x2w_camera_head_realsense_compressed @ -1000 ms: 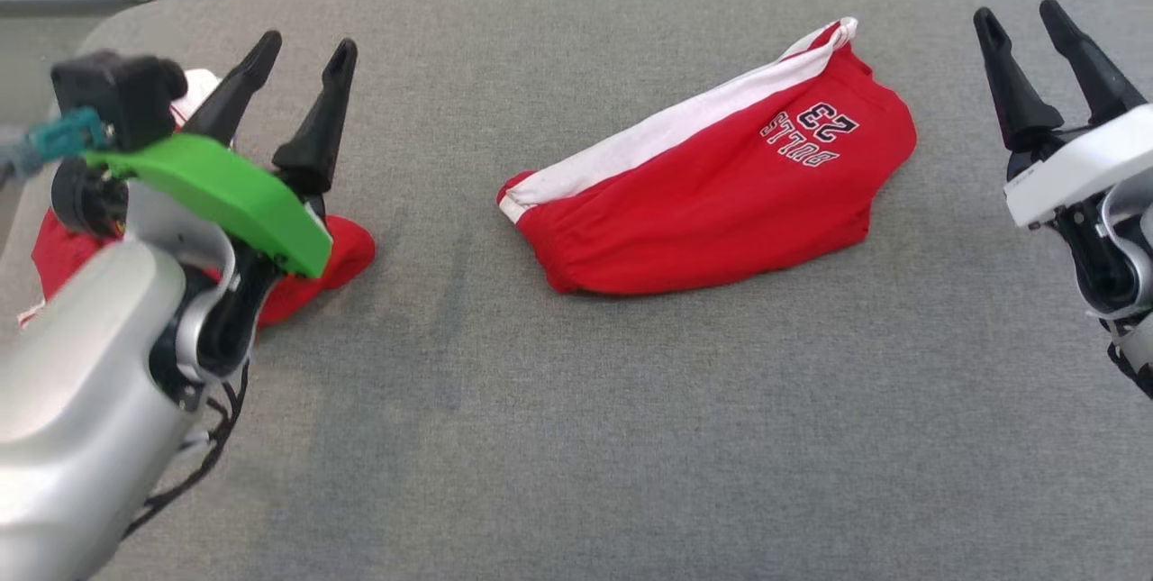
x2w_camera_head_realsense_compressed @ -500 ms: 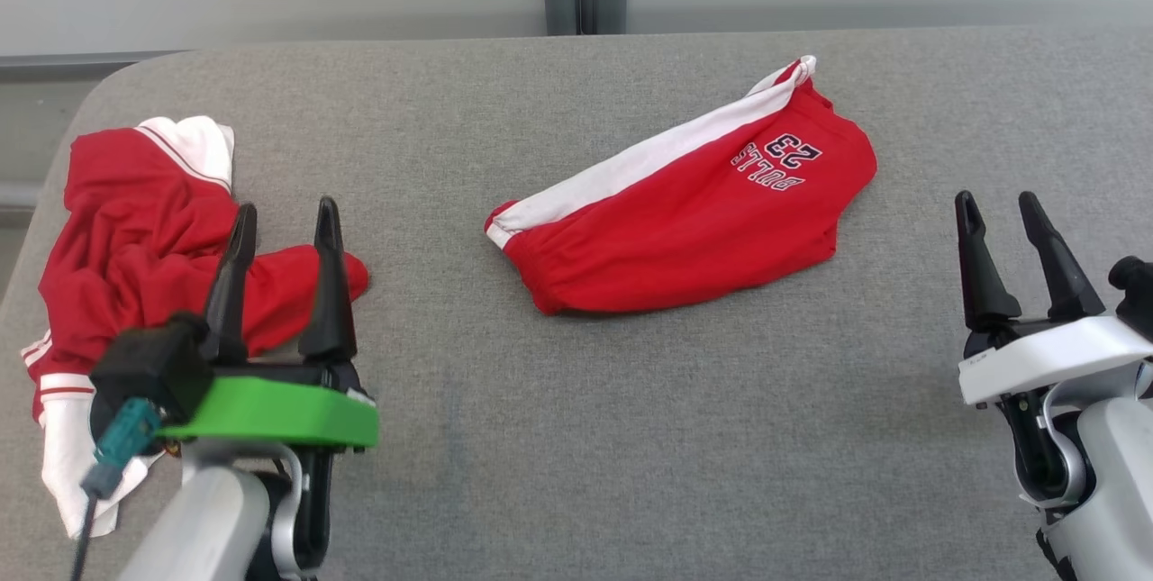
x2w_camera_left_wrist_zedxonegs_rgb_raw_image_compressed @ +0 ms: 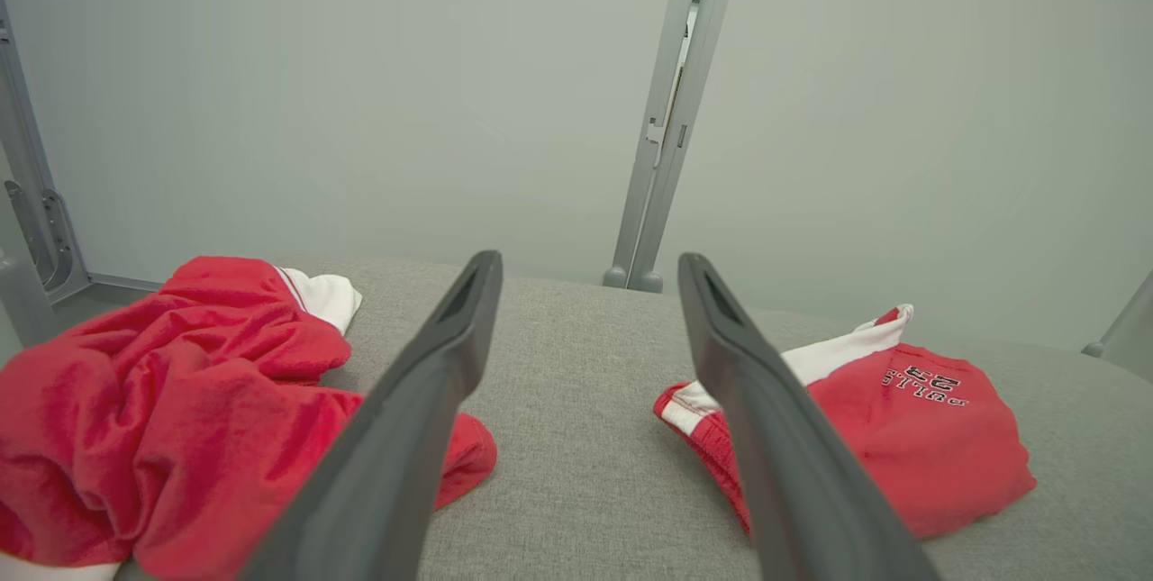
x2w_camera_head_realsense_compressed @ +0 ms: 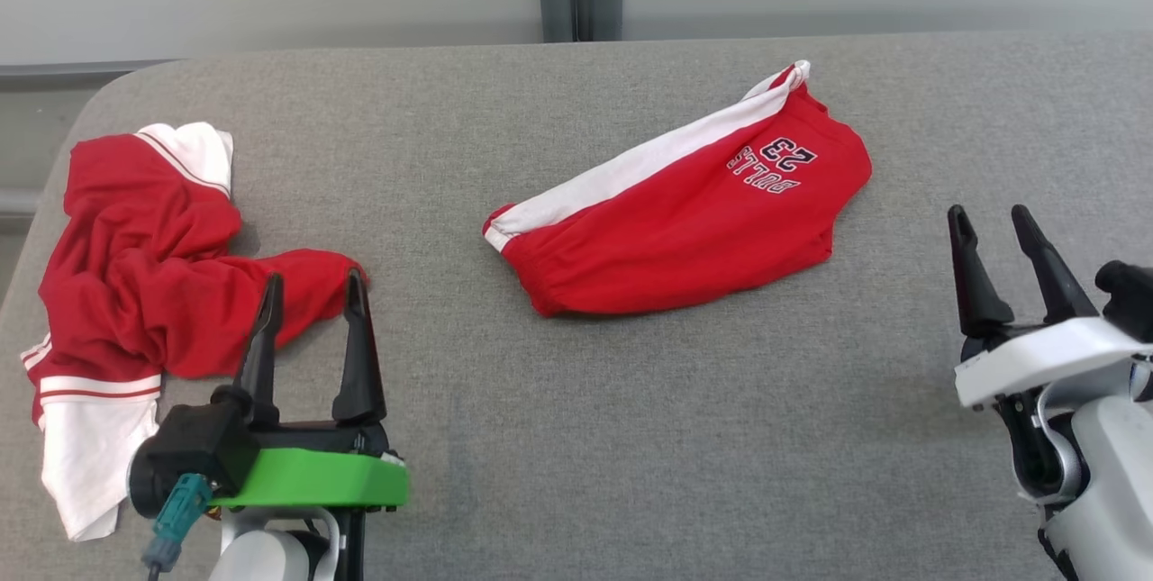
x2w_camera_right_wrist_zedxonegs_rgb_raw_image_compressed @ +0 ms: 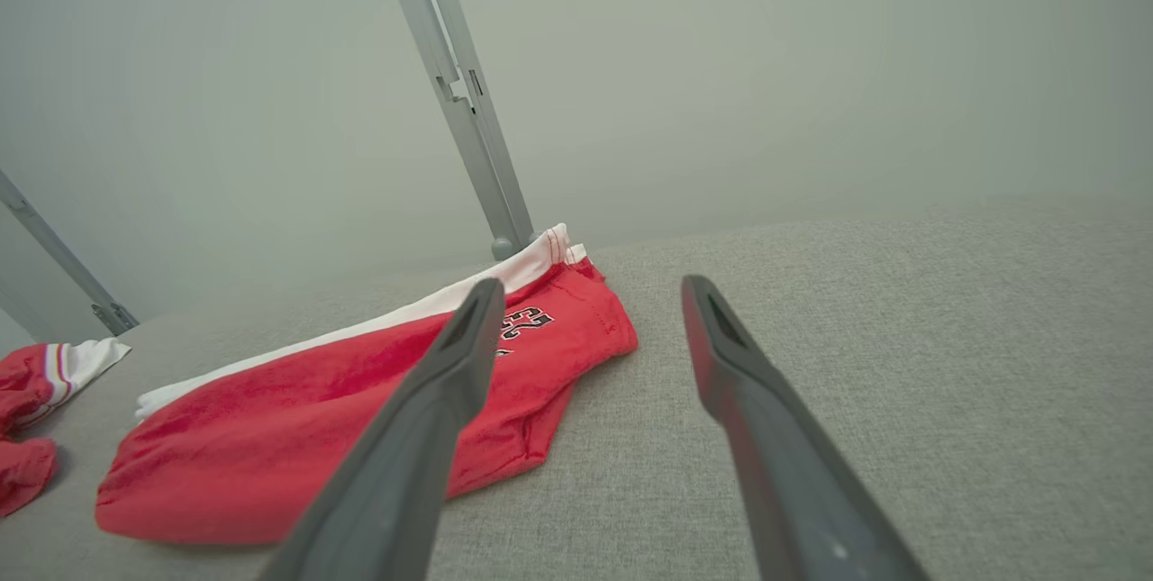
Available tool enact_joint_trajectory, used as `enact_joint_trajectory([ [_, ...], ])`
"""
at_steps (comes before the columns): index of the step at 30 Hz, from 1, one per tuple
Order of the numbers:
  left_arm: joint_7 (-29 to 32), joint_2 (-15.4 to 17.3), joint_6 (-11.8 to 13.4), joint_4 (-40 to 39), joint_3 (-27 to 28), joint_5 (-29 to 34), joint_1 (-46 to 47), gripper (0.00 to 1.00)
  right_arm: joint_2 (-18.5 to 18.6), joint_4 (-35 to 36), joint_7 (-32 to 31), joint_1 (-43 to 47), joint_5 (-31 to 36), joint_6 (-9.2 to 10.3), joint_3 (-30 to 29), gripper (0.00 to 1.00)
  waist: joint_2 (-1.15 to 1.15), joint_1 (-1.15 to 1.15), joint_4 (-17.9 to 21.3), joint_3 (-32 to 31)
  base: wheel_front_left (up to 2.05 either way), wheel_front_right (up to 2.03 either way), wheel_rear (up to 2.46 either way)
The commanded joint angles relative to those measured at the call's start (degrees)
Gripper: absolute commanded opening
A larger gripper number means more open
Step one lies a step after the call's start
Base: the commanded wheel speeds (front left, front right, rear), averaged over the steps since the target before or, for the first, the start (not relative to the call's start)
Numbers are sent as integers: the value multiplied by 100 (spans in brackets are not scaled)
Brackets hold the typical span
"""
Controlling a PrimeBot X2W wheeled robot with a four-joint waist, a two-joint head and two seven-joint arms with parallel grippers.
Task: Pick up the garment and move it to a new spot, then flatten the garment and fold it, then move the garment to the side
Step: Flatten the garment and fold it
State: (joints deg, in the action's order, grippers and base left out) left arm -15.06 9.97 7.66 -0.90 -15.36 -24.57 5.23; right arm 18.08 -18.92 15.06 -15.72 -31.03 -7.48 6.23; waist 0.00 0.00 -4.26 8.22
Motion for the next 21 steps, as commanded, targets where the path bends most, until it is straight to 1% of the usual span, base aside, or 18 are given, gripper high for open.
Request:
enact_joint_trajectory([
  [1,-16,-84,-98,55,28,92,-57,100,63,-189,-79,-215,-130,-3,65,100,0,0,-92,96,0,0,0],
  [6,-16,-342,-384,198,109,272,147,100,307,-838,-460,-1033,-468,-3,316,100,0,0,-428,431,0,0,0],
  [10,-16,-506,-556,299,133,366,256,100,553,-1432,-797,-1697,-703,-3,369,100,0,0,-765,737,0,0,0],
  [16,-15,-662,-706,381,166,446,387,100,820,-2197,-1363,-2385,-1302,-3,530,100,0,0,-1223,1059,0,0,0],
  [21,-15,-705,-749,365,123,452,478,100,1035,-2655,-1934,-2784,-1763,-3,785,100,0,0,-1485,1312,0,0,0],
])
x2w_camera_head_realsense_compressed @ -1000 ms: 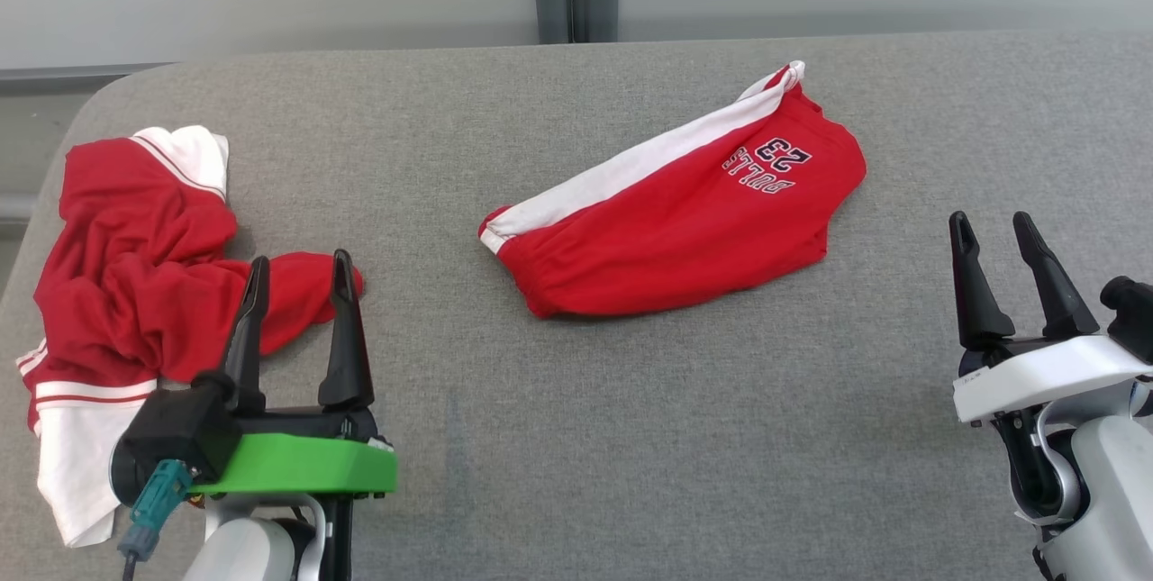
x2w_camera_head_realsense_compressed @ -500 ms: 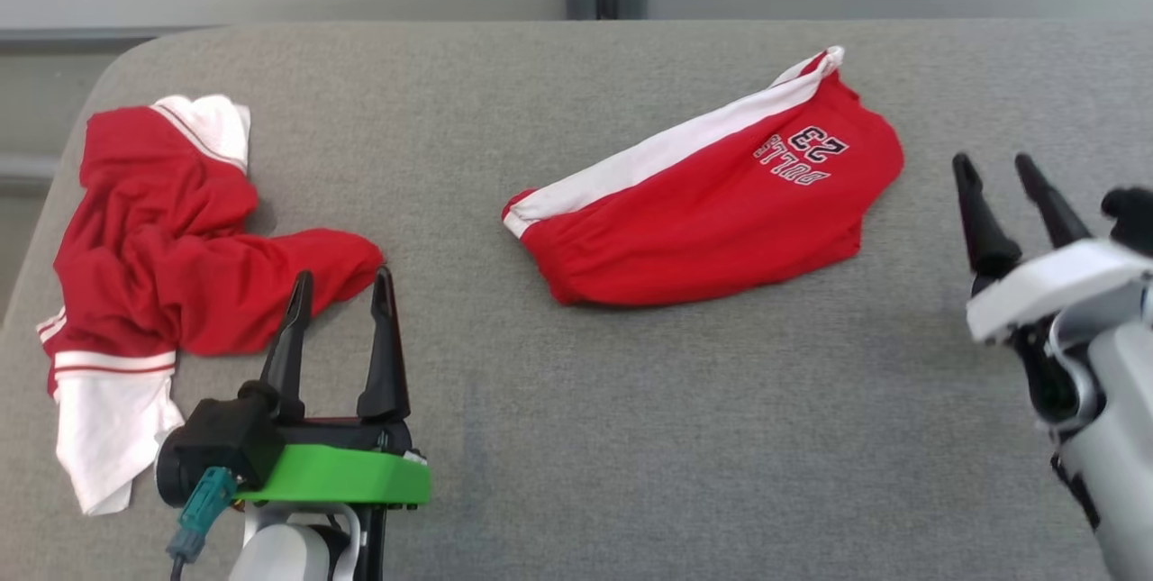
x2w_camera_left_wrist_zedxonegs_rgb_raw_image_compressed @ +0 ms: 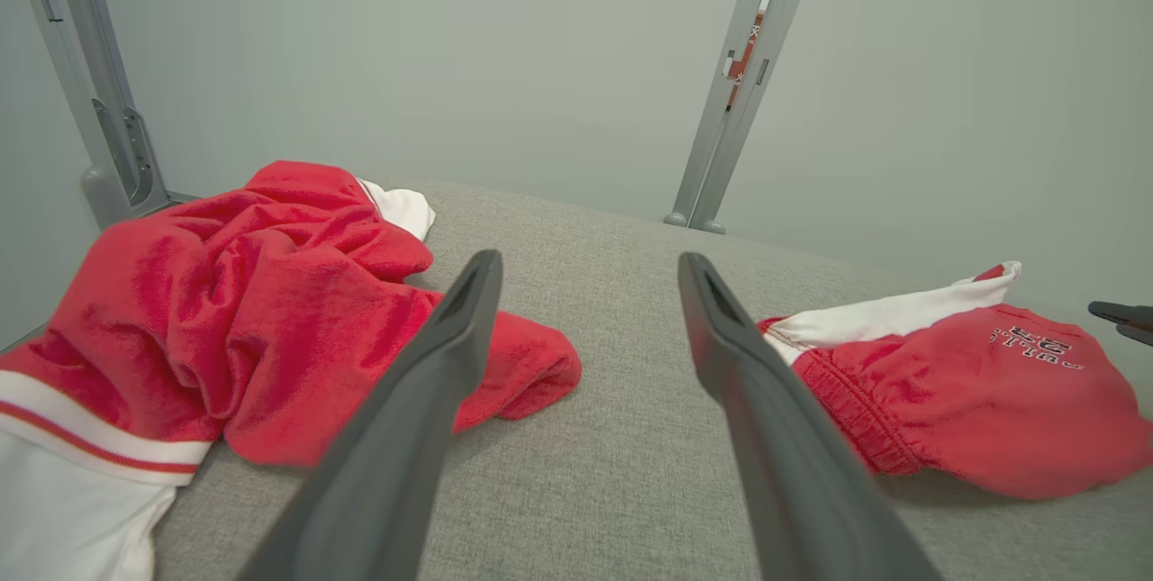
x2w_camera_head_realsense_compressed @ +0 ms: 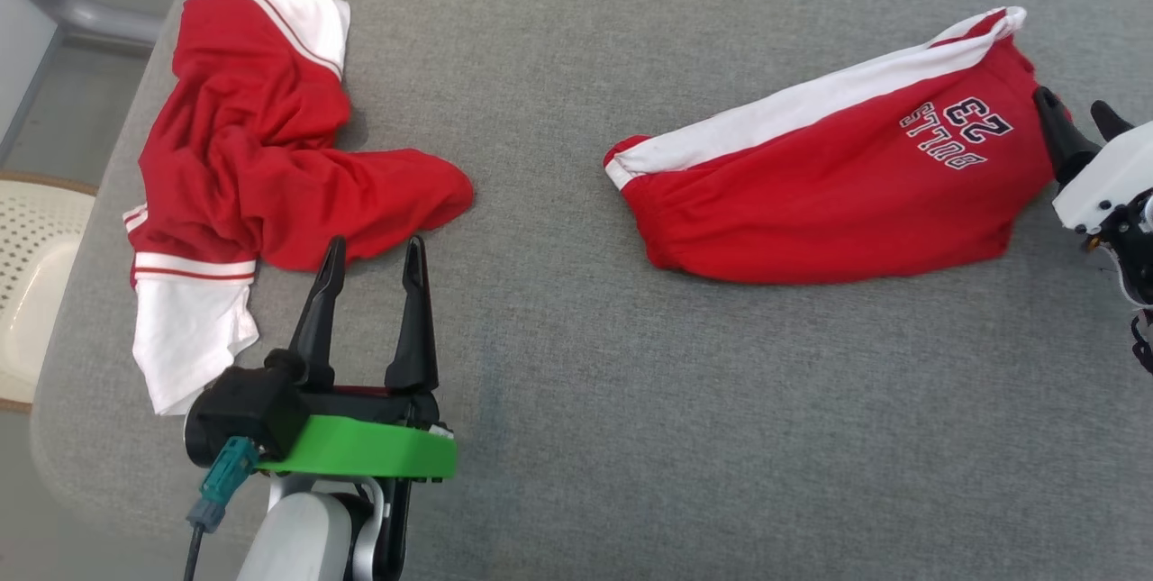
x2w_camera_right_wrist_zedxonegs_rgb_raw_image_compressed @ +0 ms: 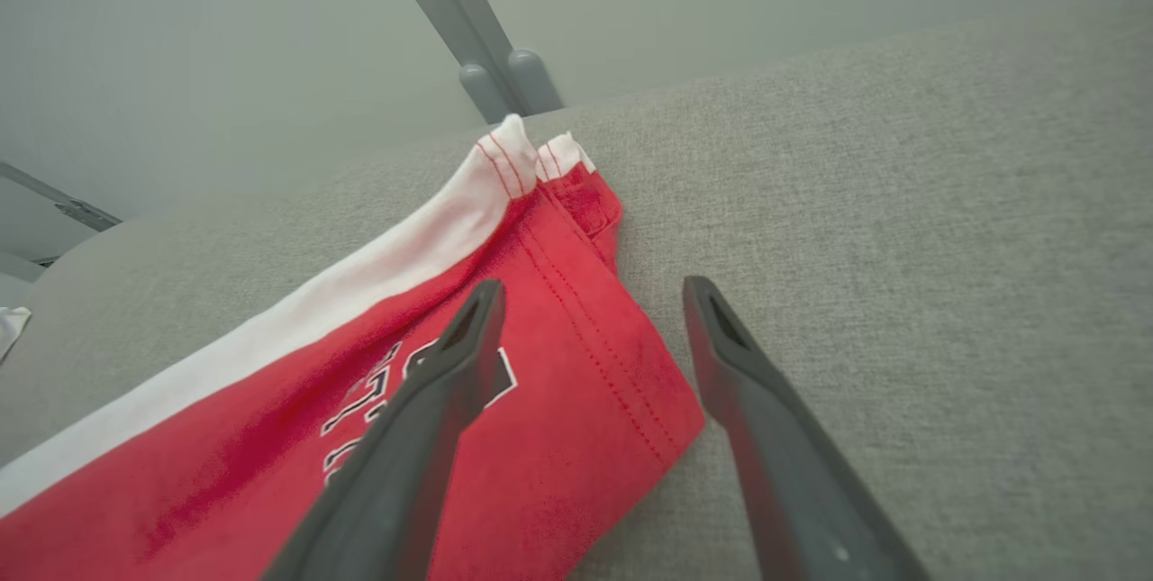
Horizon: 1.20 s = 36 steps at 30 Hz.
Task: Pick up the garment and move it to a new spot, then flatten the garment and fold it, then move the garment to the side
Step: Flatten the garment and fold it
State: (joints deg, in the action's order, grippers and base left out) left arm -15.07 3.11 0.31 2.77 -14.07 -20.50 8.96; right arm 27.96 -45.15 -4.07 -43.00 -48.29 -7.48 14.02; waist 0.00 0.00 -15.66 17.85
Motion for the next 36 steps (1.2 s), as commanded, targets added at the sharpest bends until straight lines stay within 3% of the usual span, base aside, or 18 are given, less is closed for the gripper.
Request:
enact_joint_trajectory([
  [1,-15,-23,-14,-8,-11,38,131,100,109,-107,-121,-153,-117,-3,56,100,0,0,-391,401,0,0,0],
  [8,-14,-26,114,-94,-209,-199,227,100,452,-587,-893,-583,-645,-3,300,100,0,0,-649,639,0,0,0],
  [14,-15,-25,206,-101,-356,-301,233,100,416,-827,-1419,-628,-1090,1,455,100,0,0,-772,702,0,0,0],
  [15,-15,-25,219,-92,-363,-306,227,100,380,-777,-1413,-603,-1183,0,469,66,0,0,-781,688,0,0,0],
  [16,-15,-24,228,-80,-364,-300,217,100,356,-731,-1382,-564,-1242,-4,490,22,0,0,-782,665,0,0,0],
  [17,-15,-24,236,-66,-358,-297,203,100,344,-663,-1317,-512,-1312,-4,518,0,0,0,-776,637,0,0,0],
  [23,-15,-24,222,-9,-307,-264,126,100,430,-333,-517,-313,-1679,-3,477,0,0,0,-601,370,0,0,0],
  [36,-9,-19,67,258,-199,-155,-68,100,1172,-27,337,503,-2178,-3,650,0,0,0,188,-292,0,0,0],
])
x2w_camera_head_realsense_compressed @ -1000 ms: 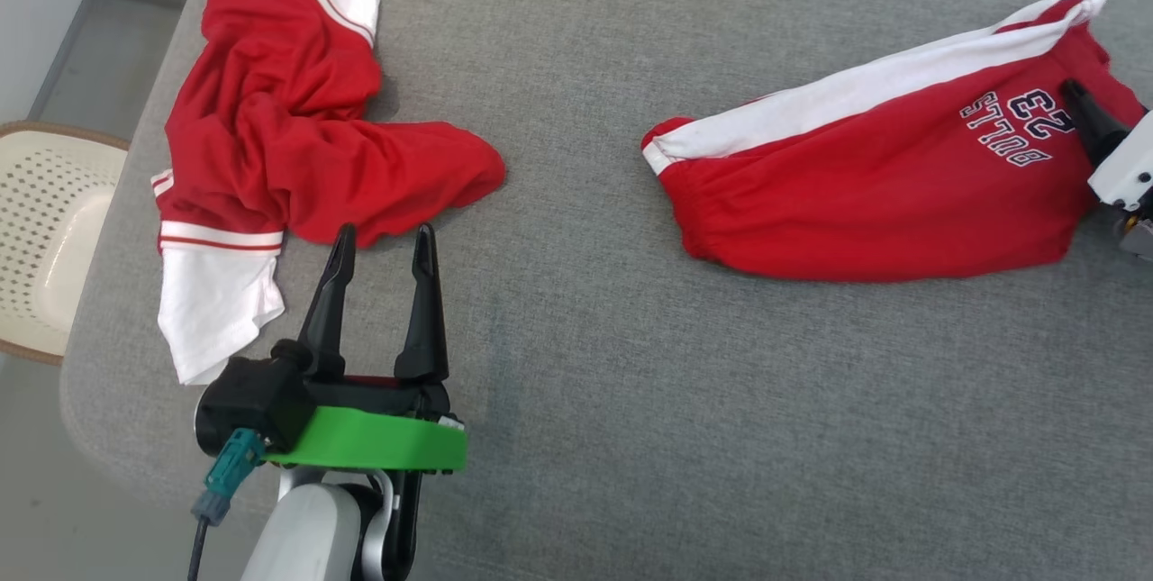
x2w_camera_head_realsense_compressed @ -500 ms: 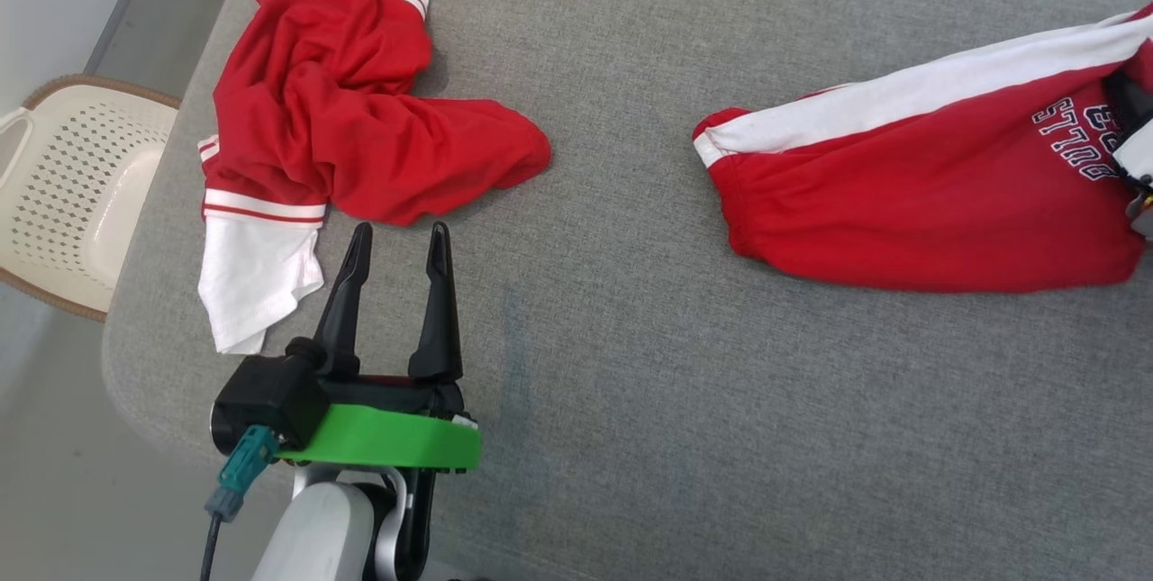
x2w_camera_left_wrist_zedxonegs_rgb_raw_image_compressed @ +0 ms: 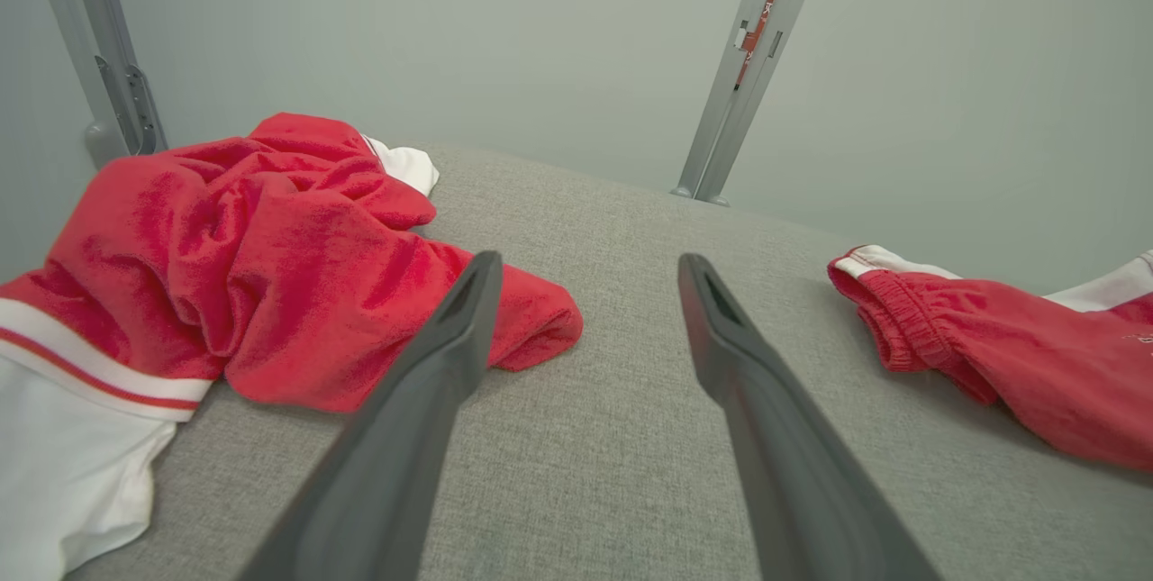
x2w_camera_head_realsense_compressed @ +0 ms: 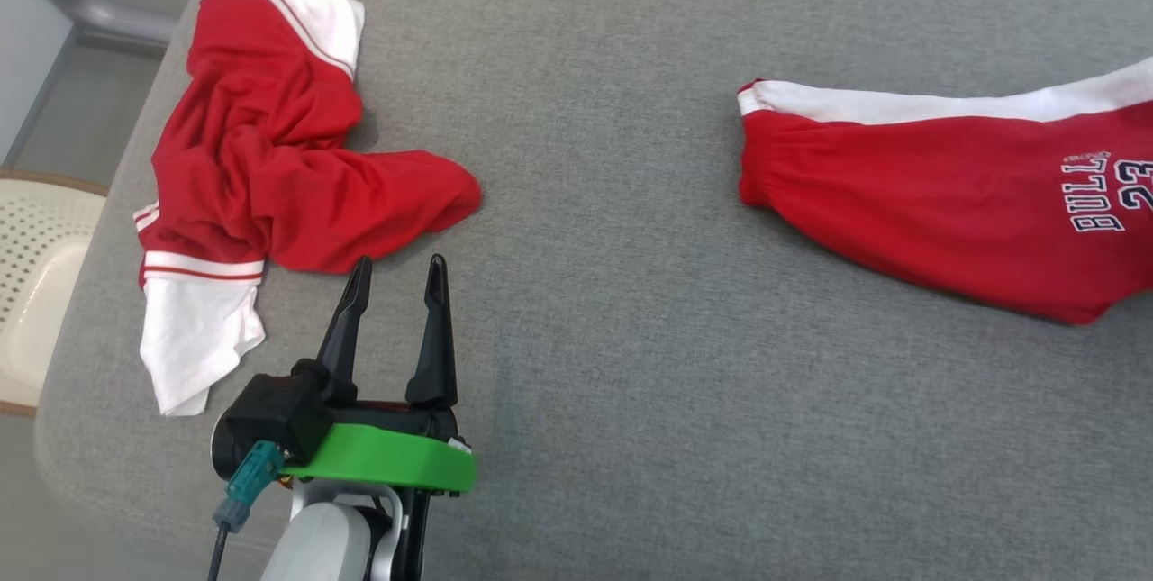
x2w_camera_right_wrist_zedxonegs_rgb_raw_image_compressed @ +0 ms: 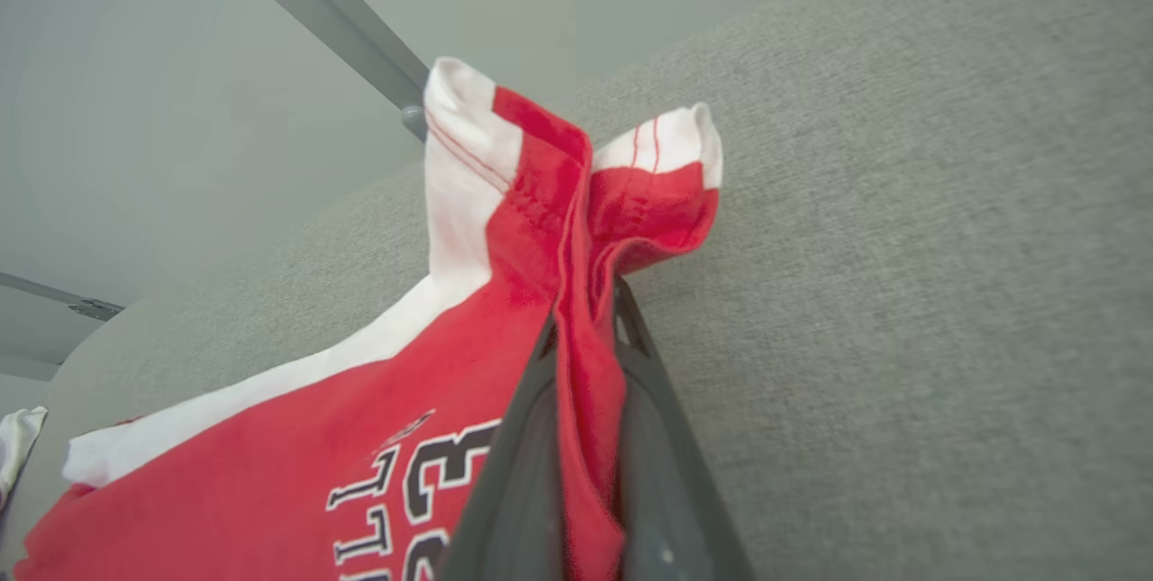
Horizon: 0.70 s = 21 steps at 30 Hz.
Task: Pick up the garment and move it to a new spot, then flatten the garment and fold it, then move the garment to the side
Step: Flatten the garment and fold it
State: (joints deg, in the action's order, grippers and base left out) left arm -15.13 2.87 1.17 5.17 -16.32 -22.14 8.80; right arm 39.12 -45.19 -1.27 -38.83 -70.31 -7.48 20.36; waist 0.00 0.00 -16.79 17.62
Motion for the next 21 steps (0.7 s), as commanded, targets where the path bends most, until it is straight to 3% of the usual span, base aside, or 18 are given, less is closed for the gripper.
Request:
enact_joint_trajectory([
  [1,-3,5,-20,33,24,14,-68,100,97,-56,119,115,35,-3,30,0,0,0,352,-304,0,0,0],
  [5,-3,7,-57,125,25,49,-107,100,284,-201,431,189,188,-3,148,0,0,0,519,-455,0,0,0],
  [9,-3,7,-78,201,66,80,-151,100,248,-168,569,18,326,-3,338,0,0,0,621,-575,0,0,0],
  [21,-2,7,-78,398,17,-111,-221,100,-672,63,364,-652,724,-3,1130,0,0,0,372,-873,0,0,0],
])
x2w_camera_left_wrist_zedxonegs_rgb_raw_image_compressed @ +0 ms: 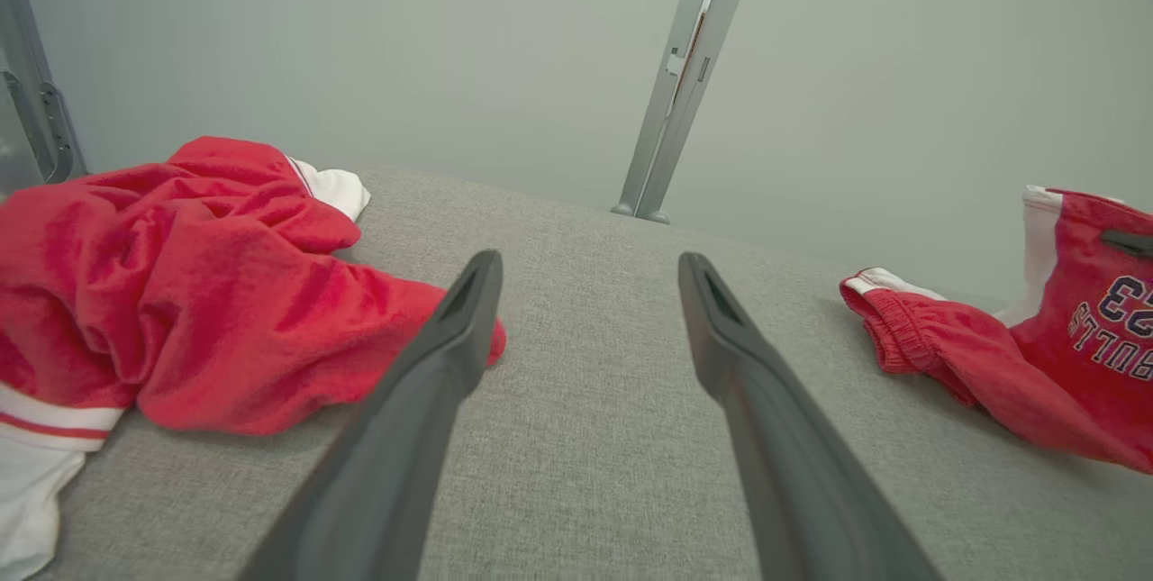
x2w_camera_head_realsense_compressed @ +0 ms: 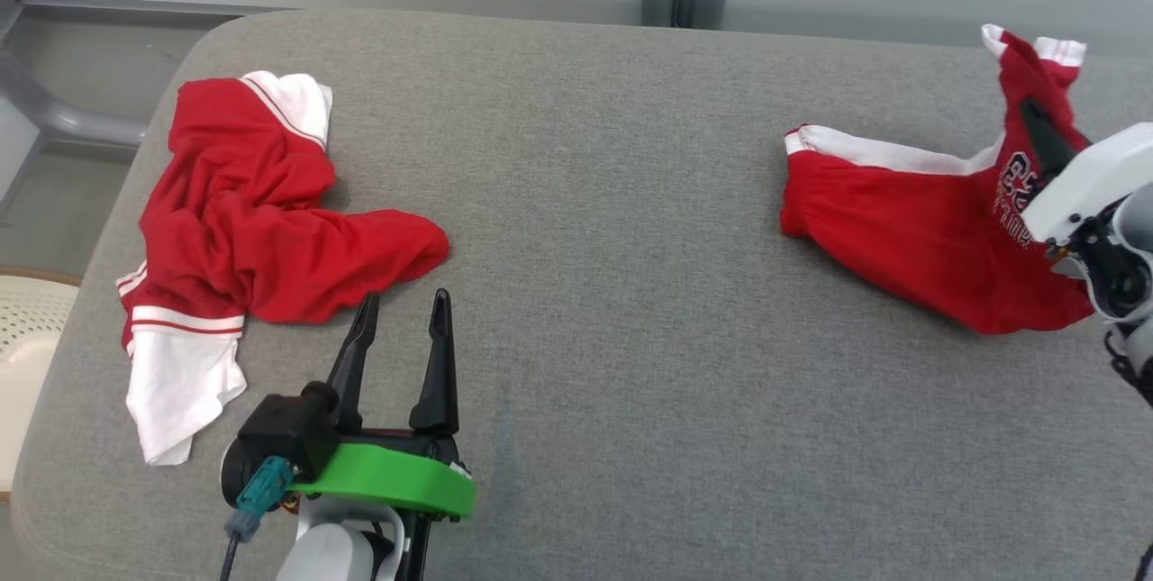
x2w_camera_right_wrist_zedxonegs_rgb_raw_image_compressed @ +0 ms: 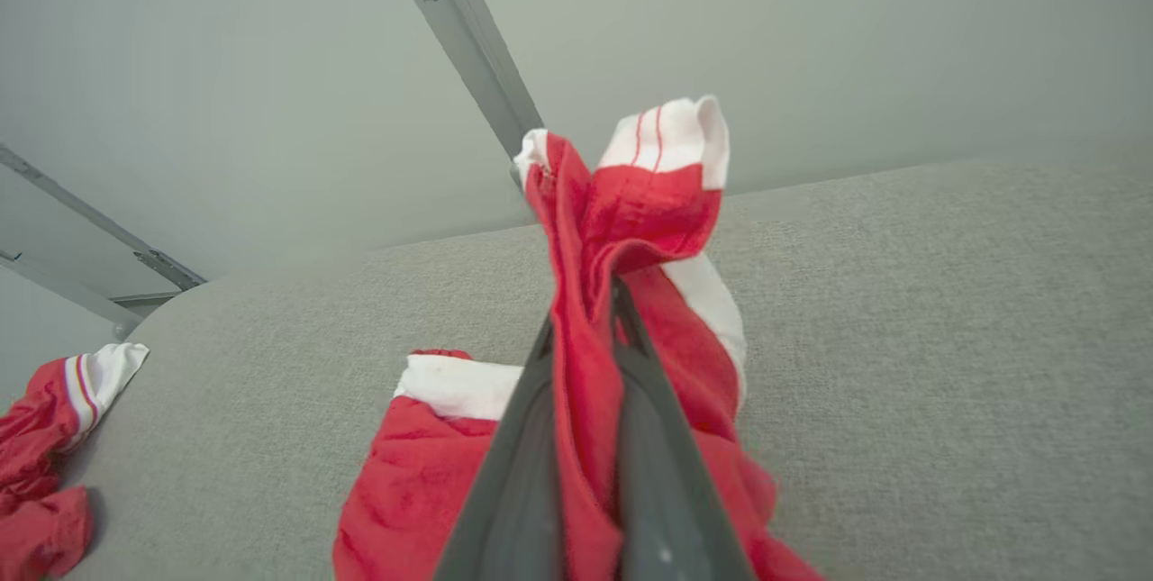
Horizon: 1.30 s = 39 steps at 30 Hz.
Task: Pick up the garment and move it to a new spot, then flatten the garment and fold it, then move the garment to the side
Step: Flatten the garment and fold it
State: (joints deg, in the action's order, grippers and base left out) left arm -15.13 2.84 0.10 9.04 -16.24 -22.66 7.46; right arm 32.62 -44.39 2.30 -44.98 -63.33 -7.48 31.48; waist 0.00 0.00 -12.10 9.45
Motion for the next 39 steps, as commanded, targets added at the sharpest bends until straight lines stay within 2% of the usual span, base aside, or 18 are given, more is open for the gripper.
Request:
enact_joint_trajectory([
  [1,-3,10,32,21,6,-80,-102,100,-131,-77,-17,-72,54,-3,67,0,0,0,-135,-63,0,0,0],
  [8,-3,9,51,14,21,-115,-61,100,-785,-395,-90,-136,111,-3,367,1,0,0,-363,4,0,0,0],
  [11,-3,9,69,3,20,-127,-56,100,-903,-566,-62,-178,169,-3,463,1,0,0,-399,66,0,0,0],
  [13,-3,9,85,8,6,-159,-43,100,-1000,-653,-30,-226,190,-3,536,4,0,0,-403,96,0,0,0],
  [15,-3,9,90,32,-6,-199,-34,100,-1071,-714,-10,-242,197,-3,610,46,0,0,-385,112,0,0,0],
  [16,-3,9,98,36,-2,-210,-28,100,-1115,-714,-8,-240,174,-3,650,100,0,0,-361,117,0,0,0],
  [20,-3,9,96,60,43,-210,-22,100,-1253,-490,72,-160,32,-3,827,100,0,0,-209,82,0,0,0],
  [24,-2,10,69,90,120,-165,-48,100,-1202,-40,388,-38,-130,-3,961,100,0,0,4,-32,0,0,0],
  [28,-3,11,56,41,259,-99,-141,100,-888,517,874,100,-172,-3,1044,100,0,0,257,-176,0,0,0],
  [32,-3,12,56,-117,485,13,-231,100,-448,893,1213,233,148,-3,989,100,0,0,512,-316,0,0,0],
  [35,-3,11,47,-293,693,110,-311,100,-231,1054,1291,387,585,-3,678,100,0,0,667,-402,0,0,0],
  [39,-2,11,28,-587,988,360,-415,100,-239,1584,1288,936,1552,-3,-468,100,0,0,855,-464,0,0,0],
])
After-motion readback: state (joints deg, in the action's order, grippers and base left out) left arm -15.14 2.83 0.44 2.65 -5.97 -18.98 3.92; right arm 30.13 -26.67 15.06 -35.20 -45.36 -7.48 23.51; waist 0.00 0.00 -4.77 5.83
